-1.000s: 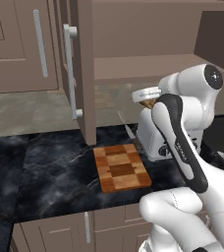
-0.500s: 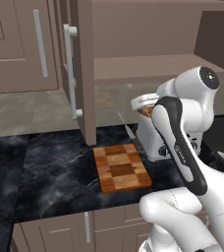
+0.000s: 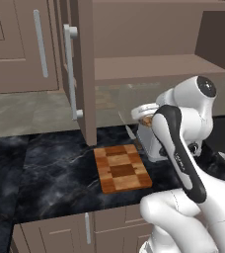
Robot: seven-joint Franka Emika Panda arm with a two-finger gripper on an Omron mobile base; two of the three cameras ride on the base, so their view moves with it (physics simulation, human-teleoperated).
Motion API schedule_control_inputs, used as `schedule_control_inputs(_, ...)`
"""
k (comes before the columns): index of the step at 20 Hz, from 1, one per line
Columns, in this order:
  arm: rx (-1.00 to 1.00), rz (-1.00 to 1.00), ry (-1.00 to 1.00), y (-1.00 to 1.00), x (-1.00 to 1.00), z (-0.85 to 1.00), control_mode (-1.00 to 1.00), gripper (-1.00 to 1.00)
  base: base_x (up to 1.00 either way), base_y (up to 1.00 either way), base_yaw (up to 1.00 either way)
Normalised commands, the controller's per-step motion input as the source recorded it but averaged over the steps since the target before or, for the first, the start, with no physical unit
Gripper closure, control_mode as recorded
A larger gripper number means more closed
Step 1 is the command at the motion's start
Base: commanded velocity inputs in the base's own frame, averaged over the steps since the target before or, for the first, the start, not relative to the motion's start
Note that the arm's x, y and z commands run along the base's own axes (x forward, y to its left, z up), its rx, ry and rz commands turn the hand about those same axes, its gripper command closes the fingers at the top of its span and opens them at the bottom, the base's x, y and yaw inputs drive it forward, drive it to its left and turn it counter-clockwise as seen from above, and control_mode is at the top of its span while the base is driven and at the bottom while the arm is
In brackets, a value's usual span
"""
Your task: Pick the bread, place it on the cutting board, pick the jam, place it on the counter, and close the cabinet.
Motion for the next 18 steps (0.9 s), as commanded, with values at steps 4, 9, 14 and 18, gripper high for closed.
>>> schedule_control_inputs(4, -0.02, 0.00, 0.00, 0.07, 0.00, -0.39, -1.00, 1.00, 0.00, 0.00, 0.00)
schedule_control_inputs(9, -0.04, 0.00, 0.00, 0.13, 0.00, -0.36, -1.00, 1.00, 0.00, 0.00, 0.00)
schedule_control_inputs(14, -0.04, 0.00, 0.00, 0.10, 0.00, -0.36, -1.00, 1.00, 0.00, 0.00, 0.00)
schedule_control_inputs(18, -0.01, 0.00, 0.03, 0.06, 0.00, -0.29, -1.00, 1.00, 0.00, 0.00, 0.00)
